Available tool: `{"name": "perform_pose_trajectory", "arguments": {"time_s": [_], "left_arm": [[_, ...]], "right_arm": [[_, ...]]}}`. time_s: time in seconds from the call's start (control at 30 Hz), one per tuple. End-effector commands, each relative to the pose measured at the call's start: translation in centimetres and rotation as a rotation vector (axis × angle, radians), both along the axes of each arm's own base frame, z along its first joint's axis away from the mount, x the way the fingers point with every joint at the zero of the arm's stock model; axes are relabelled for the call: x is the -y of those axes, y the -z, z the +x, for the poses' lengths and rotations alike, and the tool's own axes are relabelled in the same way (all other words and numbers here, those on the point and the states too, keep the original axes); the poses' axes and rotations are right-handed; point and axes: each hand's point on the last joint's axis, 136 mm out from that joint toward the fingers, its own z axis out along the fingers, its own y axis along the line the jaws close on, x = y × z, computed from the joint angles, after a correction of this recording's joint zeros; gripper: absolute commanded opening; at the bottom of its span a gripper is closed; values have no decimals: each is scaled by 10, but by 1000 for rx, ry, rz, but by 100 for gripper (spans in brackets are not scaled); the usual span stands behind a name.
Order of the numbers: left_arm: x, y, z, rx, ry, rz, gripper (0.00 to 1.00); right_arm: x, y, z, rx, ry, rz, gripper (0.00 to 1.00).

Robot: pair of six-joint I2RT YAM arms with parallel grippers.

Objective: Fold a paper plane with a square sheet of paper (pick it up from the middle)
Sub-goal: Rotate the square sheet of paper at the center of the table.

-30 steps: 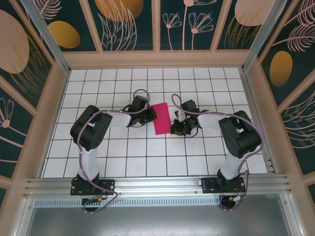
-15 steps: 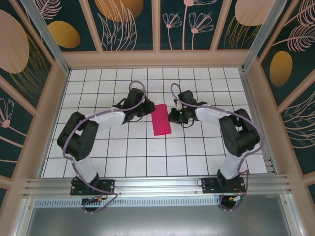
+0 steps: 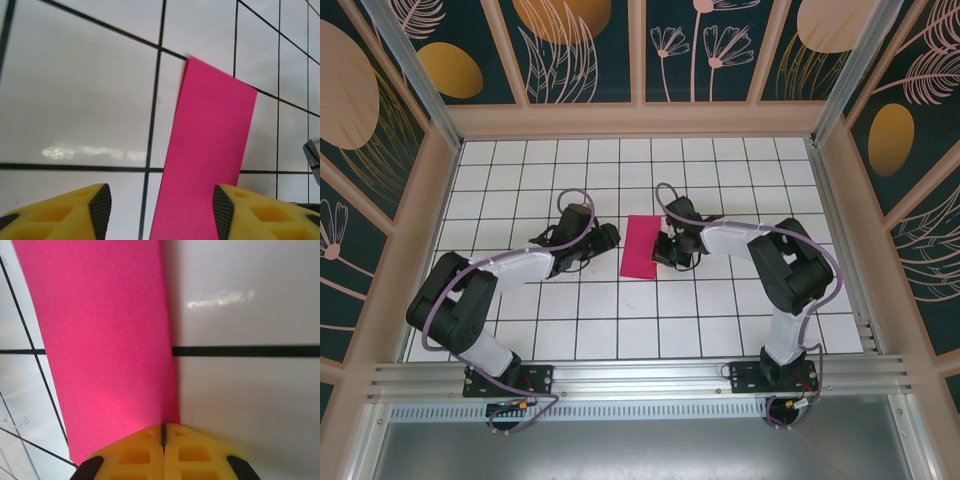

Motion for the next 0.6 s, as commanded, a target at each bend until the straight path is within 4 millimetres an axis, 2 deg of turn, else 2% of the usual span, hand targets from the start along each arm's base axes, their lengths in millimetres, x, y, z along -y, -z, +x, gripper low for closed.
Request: {"name": "perform_pose_trajectory", "arguments": {"time_s": [0.0,0.1,0.17,0.27,0.4,0.57], "left_arm": [[-12,-14,2,61,-56,-23,62],[-20,-14,-6,65,-80,-37,66],[-20,-14,-13,67,-76,-58,67],[-12,-20,-21,72,-32,-114,66],[3,-31,-28,69,25,-199,55],[31,-45,-30,48,63,-281,34]], "right_arm": [[-19,0,-21,-90,56,38,0],[-51,-18,-20,-53,11,117,0],[-62,-28,-15,-15,-13,140,0],[-57,-47,-3,82,-24,141,0],[-36,-65,10,189,-53,164,0],[-16,-55,23,184,-101,211,0]]}}
